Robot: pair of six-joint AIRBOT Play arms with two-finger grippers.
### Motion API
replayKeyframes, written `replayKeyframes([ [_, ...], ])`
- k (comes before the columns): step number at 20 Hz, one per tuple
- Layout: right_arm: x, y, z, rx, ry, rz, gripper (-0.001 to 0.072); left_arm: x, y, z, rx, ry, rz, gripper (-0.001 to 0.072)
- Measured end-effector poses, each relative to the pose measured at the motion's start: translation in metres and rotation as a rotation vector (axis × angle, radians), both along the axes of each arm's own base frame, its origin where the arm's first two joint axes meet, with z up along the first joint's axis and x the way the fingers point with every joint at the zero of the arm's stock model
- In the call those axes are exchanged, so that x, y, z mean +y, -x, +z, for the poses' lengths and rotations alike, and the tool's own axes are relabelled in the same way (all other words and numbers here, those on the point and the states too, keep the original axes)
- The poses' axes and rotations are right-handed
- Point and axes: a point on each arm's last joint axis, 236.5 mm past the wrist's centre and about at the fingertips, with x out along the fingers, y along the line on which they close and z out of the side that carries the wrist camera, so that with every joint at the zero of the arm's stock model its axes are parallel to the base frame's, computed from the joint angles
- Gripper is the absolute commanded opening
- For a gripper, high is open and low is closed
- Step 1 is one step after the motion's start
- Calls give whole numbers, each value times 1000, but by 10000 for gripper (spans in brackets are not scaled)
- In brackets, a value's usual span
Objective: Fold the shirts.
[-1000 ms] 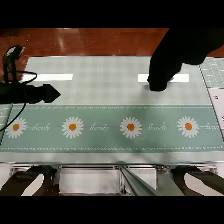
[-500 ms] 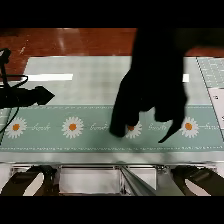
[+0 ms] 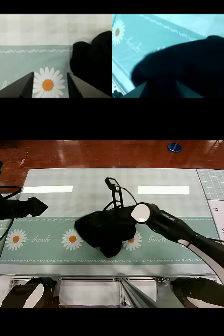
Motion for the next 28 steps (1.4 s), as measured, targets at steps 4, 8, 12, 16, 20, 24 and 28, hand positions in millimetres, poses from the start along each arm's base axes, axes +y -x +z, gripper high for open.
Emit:
replayKeyframes([
  [4,-57,-47,38,-1,-34,-74,410,-5,12,-8,40,-28,-72,504],
  [8,-218,-78,61,-54,158,-290,410,-2,36,-60,198,11,-17,504],
  [12,-342,-19,7,90,347,-534,410,-38,82,-139,436,193,-27,504],
  [16,-355,34,-43,219,302,-623,410,-68,100,-174,557,340,-76,504],
  [20,-338,60,-72,312,216,-627,409,-91,78,-183,538,499,-31,504],
  [24,-326,68,-77,346,156,-622,410,-100,58,-196,530,552,18,504],
  [28,-315,67,-78,349,128,-606,409,-104,34,-200,508,552,24,448],
])
